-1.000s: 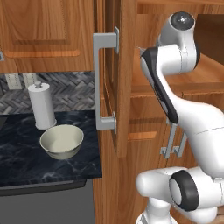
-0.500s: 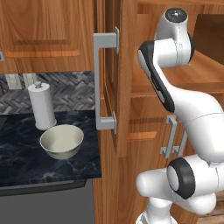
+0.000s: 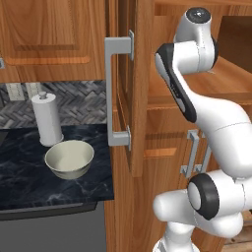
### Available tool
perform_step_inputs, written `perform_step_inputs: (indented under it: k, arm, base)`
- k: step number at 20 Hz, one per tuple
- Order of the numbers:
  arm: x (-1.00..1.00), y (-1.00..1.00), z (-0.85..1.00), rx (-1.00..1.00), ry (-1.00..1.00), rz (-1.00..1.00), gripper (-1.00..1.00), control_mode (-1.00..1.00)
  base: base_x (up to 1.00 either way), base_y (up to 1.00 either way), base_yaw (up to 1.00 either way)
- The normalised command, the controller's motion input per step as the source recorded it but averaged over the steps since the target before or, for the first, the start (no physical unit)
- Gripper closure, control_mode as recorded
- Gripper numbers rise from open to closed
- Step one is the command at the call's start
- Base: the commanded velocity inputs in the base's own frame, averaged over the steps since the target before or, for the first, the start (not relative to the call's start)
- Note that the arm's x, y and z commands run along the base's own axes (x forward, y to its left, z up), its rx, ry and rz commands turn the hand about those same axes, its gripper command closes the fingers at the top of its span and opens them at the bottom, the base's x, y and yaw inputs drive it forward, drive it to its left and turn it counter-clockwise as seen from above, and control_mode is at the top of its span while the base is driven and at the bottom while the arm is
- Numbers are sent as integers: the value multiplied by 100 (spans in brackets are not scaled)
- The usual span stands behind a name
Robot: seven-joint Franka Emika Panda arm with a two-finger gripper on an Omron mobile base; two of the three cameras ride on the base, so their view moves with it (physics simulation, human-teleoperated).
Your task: Open the cabinet and setup a tea strainer by placing it in the bowl upright.
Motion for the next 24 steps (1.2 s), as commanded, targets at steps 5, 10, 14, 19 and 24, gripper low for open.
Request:
perform_step_inputs:
  k: [5, 10, 14, 19, 24]
  arm:
    - [11, 0, 0, -5, 0, 6, -100, -100]
    - [16, 0, -1, -6, 0, 7, -100, -100]
    - [23, 0, -3, -7, 0, 5, -100, -100]
    - [24, 0, -13, -7, 3, 2, -100, -100]
    - [18, 0, -20, -5, 9, 0, -100, -100]
  base:
    - [0, 0, 0]
    - [0, 0, 0]
    - [0, 0, 0]
    - [0, 0, 0]
    - [0, 0, 0]
